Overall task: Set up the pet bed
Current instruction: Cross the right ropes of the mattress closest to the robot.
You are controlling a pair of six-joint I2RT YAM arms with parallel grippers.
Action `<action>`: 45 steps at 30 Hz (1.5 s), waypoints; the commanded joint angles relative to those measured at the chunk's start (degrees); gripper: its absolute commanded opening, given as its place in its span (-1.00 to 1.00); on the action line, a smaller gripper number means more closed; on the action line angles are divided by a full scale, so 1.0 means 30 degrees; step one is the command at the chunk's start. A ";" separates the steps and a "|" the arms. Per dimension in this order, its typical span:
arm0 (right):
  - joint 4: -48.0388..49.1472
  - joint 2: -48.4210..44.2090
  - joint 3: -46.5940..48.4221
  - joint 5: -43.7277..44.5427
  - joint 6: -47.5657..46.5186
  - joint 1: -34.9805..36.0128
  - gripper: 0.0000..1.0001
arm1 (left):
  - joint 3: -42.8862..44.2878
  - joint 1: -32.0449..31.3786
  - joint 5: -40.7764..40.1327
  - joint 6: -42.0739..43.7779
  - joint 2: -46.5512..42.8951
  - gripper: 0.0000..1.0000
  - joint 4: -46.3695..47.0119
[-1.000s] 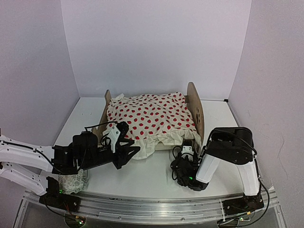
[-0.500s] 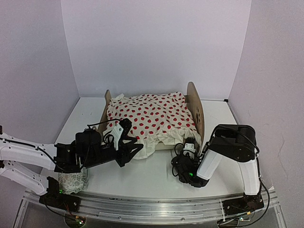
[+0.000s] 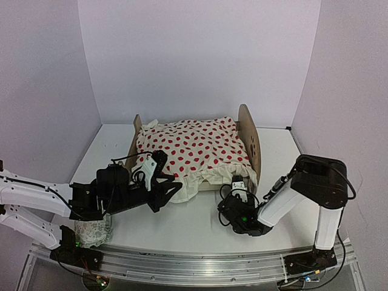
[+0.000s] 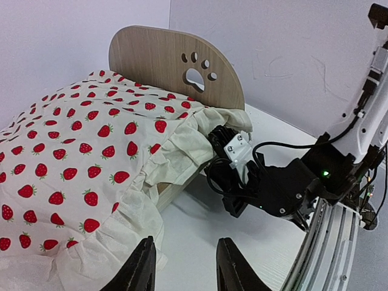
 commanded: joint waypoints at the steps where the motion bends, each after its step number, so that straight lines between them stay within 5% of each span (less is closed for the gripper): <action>1: -0.7651 -0.2312 0.1160 -0.0155 0.3494 0.1090 -1.00 | 0.0717 0.0093 -0.0402 -0.0164 -0.0027 -0.29 0.0191; 5: -1.5541 -0.3398 0.2728 -0.0805 0.7747 0.1432 -1.00 | 0.0695 0.0074 -0.0484 -0.0198 0.0162 -0.29 0.0324; 13: -2.0769 -0.5090 0.4499 -0.2494 0.8876 0.1999 -1.00 | 0.0764 0.0072 -0.0713 -0.0447 0.0811 -0.29 0.0594; 27: -2.4168 -0.6834 0.6657 -0.7454 0.7908 0.2016 -1.00 | 0.1804 0.0085 -0.0279 -0.2047 0.3148 -0.29 -0.0277; 29: -2.4252 -0.6749 0.6799 -0.8332 0.7638 0.2003 -0.86 | 0.1865 0.0088 -0.0254 -0.2125 0.3343 -0.29 -0.0277; 32: -2.4425 -0.6590 0.7270 -0.9511 0.7261 0.2010 -0.25 | 0.2129 0.0077 -0.0167 -0.2265 0.3710 -0.29 -0.0515; 34: -2.4526 -0.6867 0.7547 -0.9943 0.7219 0.2003 -0.12 | 0.2339 0.0093 -0.0074 -0.2435 0.4025 -0.29 -0.0693; 45: -2.5944 -1.0553 1.0703 -1.2374 0.5594 0.1299 0.13 | 0.3647 0.0083 0.0280 -0.3813 0.5469 -0.23 -0.1065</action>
